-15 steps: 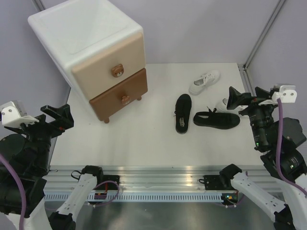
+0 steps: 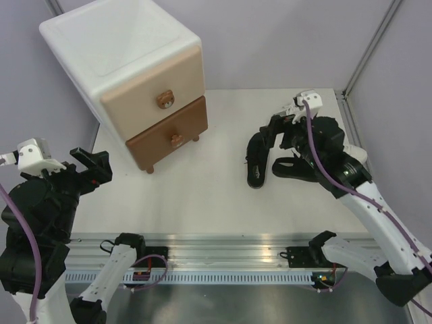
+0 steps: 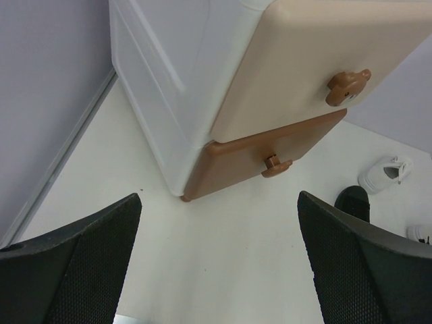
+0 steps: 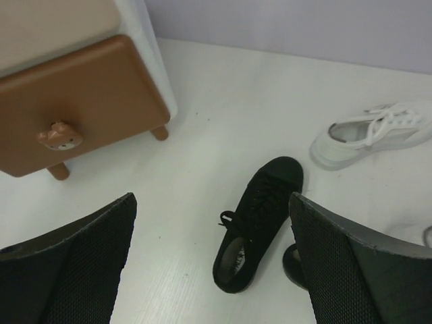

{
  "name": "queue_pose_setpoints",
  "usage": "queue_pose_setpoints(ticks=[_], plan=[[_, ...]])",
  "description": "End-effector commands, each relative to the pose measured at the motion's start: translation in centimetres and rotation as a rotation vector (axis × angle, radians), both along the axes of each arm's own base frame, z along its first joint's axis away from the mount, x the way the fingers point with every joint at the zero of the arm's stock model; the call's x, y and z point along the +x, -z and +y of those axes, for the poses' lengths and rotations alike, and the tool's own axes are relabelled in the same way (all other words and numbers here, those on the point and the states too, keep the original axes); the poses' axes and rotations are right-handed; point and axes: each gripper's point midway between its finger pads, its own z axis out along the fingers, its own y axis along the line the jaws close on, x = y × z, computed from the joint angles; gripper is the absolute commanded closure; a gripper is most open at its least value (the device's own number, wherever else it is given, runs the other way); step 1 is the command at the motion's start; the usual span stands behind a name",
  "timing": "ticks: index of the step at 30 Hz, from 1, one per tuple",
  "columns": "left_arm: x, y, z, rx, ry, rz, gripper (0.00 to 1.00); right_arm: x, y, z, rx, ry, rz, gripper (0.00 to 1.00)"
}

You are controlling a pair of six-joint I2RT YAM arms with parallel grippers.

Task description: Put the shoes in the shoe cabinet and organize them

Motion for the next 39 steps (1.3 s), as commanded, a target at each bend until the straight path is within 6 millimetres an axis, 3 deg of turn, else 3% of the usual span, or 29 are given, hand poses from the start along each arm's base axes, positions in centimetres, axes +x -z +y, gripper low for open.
queue_pose_setpoints(ticks=[1,3,5,6,7,9,10,11,13,14,23,32,39], plan=[[0.8,1.6,-1.0,-0.04,0.033,0.066,0.0,1.6,1.2,4.4,0.096,-0.124,0.058,0.02],[0.9,2.0,-1.1,-0.051,0.035,0.08,0.0,2.7,3.1,6.3,0.103,-0.17,0.096,0.02],[1.1,2.5,-1.4,-0.062,0.044,0.102,0.0,3.6,3.3,7.8,0.119,-0.2,0.079,0.02],[1.3,2.7,-1.6,-0.07,0.047,0.11,0.0,3.9,4.6,9.2,0.107,-0.22,0.1,0.02],[1.4,2.9,-1.8,-0.077,0.054,0.12,0.0,4.4,4.3,10.0,0.12,-0.224,0.071,0.02],[1.8,3.6,-2.0,-0.091,0.056,0.144,0.0,4.8,6.5,12.1,0.085,-0.234,0.08,0.02],[1.8,3.9,-2.1,-0.097,0.058,0.154,0.0,5.2,6.1,13.1,0.093,-0.242,0.039,0.02],[2.1,4.2,-2.3,-0.102,0.062,0.167,0.0,5.2,7.5,14.7,0.069,-0.258,0.053,0.02],[2.2,4.5,-2.5,-0.107,0.069,0.181,0.0,5.4,7.6,16.5,0.066,-0.282,0.008,0.02],[2.4,4.5,-2.5,-0.107,0.071,0.184,0.0,5.1,8.8,18.0,0.051,-0.309,0.015,0.02],[3.5,4.8,-2.9,-0.106,0.078,0.217,0.0,4.9,12.6,26.5,-0.017,-0.428,-0.041,0.03],[3.4,4.4,-2.8,-0.108,0.076,0.207,0.0,6.1,13.5,31.5,-0.027,-0.45,-0.072,0.05],[2.8,4.4,-2.5,-0.101,0.063,0.211,0.0,7.5,14.8,32.9,-0.042,-0.426,-0.071,0.11]])
